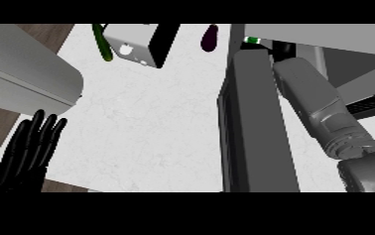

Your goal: Pick up the milk, place it into the microwave and close the microwave

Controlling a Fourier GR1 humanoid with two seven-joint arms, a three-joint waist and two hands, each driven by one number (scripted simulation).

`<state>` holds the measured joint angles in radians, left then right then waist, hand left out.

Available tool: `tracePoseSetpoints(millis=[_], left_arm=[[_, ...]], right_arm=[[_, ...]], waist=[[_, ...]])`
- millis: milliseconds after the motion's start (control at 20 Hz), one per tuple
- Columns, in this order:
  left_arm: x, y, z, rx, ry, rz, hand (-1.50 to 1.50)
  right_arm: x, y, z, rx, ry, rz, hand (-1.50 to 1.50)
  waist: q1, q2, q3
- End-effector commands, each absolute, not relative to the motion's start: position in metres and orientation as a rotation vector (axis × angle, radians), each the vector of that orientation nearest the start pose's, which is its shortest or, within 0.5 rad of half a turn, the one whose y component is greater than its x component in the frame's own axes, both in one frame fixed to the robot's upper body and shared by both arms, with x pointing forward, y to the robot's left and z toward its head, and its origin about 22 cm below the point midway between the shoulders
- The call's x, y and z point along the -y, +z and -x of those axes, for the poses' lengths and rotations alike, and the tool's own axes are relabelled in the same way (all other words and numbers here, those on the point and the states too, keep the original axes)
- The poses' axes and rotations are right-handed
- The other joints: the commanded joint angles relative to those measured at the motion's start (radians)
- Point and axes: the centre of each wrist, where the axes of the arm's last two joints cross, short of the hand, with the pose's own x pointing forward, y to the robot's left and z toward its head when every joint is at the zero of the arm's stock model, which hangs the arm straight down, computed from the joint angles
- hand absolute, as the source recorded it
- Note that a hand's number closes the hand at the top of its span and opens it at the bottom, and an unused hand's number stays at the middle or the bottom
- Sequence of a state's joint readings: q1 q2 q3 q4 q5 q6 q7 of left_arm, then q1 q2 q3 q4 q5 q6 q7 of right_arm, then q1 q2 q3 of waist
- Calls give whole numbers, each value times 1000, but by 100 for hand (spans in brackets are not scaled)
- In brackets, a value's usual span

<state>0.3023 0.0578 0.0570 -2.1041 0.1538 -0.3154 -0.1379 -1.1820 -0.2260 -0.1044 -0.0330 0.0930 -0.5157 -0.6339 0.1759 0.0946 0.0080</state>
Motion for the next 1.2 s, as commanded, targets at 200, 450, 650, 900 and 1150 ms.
tracePoseSetpoints(millis=[200, 450, 650, 900, 1150], left_arm=[[-258, 73, -162, 1957, -151, 163, -150], [-255, 66, -159, 1939, -161, 175, -150], [-243, 72, -161, 1949, -163, 194, -150], [-239, 61, -161, 1949, -147, 202, -150], [-232, 77, -165, 1956, -157, 189, -150]], right_arm=[[206, 51, -449, 1846, 224, 550, -150], [222, 48, -447, 1847, 237, 559, -150], [242, 46, -444, 1846, 236, 507, -150], [229, 27, -436, 1855, 229, 421, -150], [236, 15, -429, 1839, 198, 392, -150]], waist=[[-15, -14, 0], [-17, -22, -2], [-28, -22, 0], [-35, -30, -2], [-57, -38, -1]])
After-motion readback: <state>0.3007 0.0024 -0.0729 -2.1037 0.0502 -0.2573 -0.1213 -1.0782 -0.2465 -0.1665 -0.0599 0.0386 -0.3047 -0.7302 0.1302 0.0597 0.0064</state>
